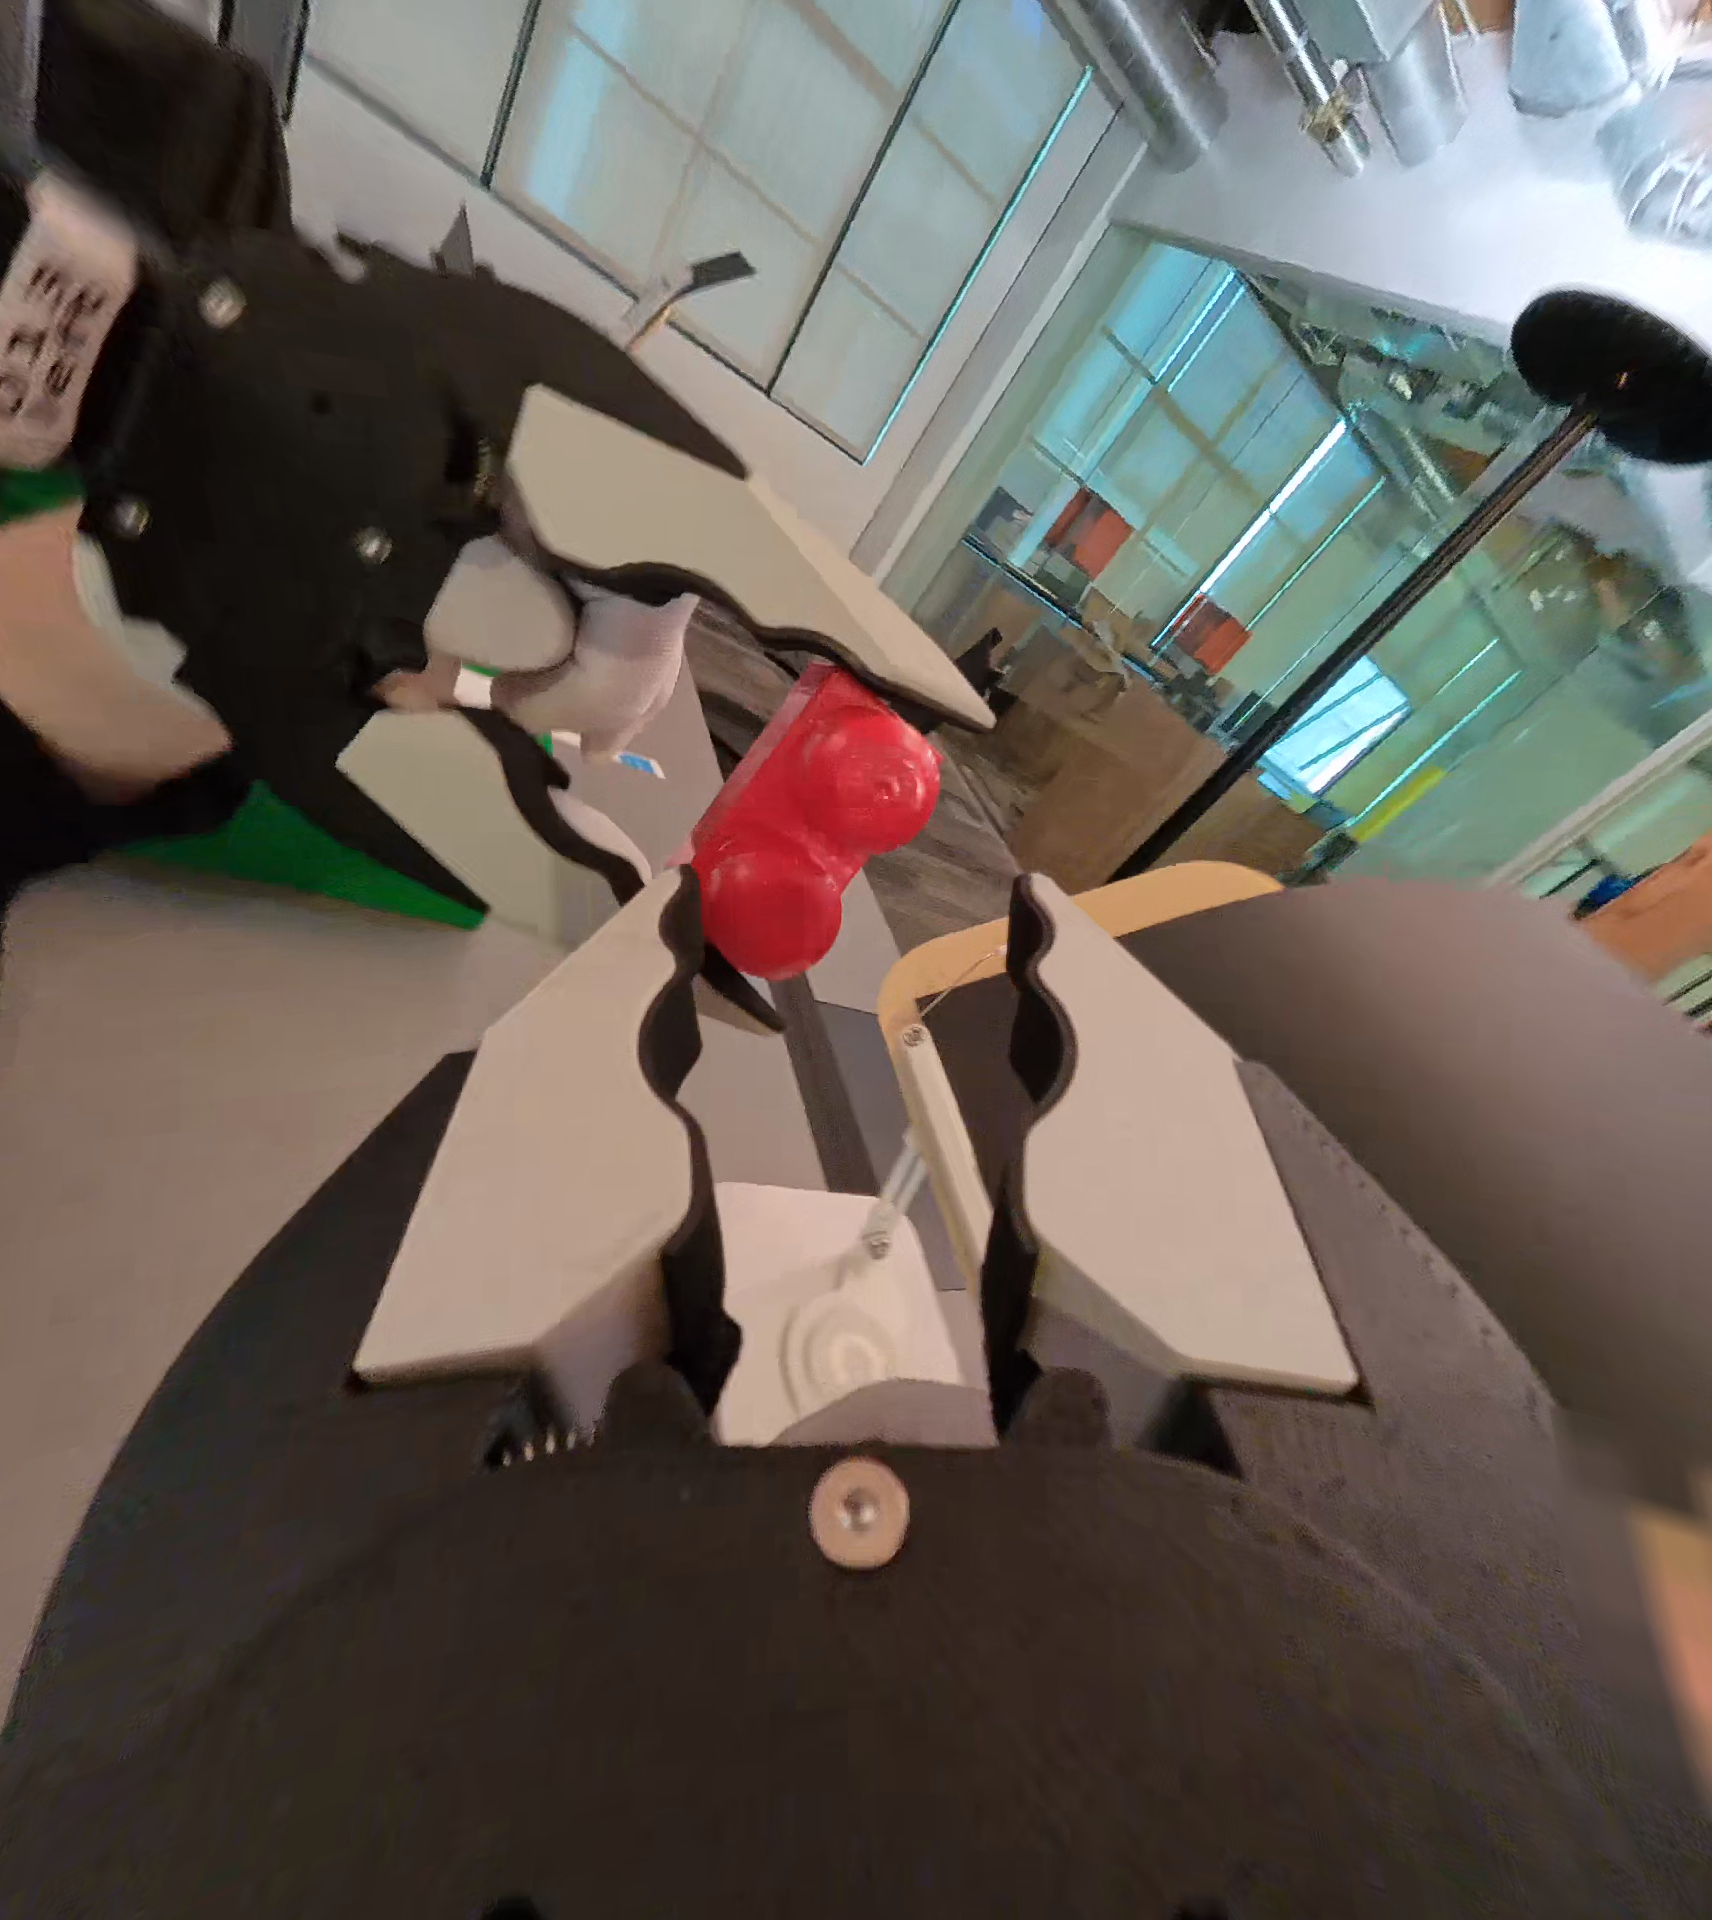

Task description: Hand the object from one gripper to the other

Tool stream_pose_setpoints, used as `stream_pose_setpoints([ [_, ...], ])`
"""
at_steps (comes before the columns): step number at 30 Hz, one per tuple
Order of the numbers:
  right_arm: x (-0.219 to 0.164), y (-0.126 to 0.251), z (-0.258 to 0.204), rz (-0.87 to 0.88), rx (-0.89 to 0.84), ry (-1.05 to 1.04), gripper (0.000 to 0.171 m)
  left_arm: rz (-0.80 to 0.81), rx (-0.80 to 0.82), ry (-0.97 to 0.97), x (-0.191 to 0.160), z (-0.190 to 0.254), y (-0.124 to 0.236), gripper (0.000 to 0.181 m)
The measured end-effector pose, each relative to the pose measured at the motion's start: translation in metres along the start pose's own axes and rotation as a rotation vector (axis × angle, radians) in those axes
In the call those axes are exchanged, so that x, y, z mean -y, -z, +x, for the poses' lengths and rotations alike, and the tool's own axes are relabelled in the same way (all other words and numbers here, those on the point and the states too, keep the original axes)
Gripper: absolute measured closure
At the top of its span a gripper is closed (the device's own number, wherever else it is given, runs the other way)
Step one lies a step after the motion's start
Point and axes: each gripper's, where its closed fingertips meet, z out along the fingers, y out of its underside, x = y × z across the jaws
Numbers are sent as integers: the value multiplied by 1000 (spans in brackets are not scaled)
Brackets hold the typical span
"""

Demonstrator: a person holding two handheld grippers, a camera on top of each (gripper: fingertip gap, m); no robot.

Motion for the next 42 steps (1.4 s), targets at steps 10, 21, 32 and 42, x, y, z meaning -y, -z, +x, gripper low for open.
stream_pose_setpoints([
  [10, 9, -5, -52, -155, 41, 503, 118, 34, -408, 203, -2, 30, 50, 107],
  [21, 18, -23, -101, -161, 137, 721, 119, 288, -821, 428, 17, 54, 115, 107],
  [32, 33, -31, -125, -163, 121, 889, 132, 450, -997, 491, 25, 56, 150, 107],
  [42, 29, -31, -135, -196, 158, 923, 136, 508, -1082, 500, 28, 62, 161, 107],
])
